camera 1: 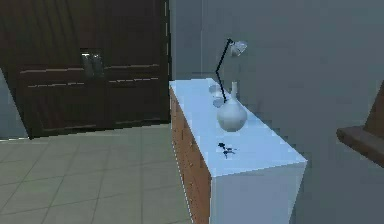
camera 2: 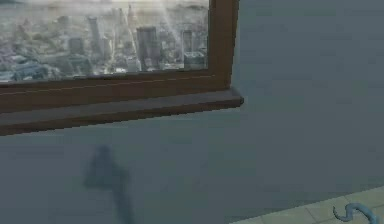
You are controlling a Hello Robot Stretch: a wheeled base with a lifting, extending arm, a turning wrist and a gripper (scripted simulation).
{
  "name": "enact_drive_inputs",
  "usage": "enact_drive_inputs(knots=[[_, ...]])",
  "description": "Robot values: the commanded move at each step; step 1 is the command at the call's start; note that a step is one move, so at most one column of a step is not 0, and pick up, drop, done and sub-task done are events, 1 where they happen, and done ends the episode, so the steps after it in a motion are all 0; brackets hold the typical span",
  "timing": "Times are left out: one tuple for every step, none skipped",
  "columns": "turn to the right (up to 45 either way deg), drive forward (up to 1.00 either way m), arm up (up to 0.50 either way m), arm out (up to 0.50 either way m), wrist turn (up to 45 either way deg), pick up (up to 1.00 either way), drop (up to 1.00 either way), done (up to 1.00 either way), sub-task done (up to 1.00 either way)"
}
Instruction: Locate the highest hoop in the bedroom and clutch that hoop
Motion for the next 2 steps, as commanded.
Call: enact_drive_inputs(knots=[[0.0, 0.55, 0.0, 0.0, 0.0, 0.0, 0.0, 0.0, 0.0], [-45.0, 0.0, 0.0, 0.0, 0.0, 0.0, 0.0, 0.0, 0.0]])
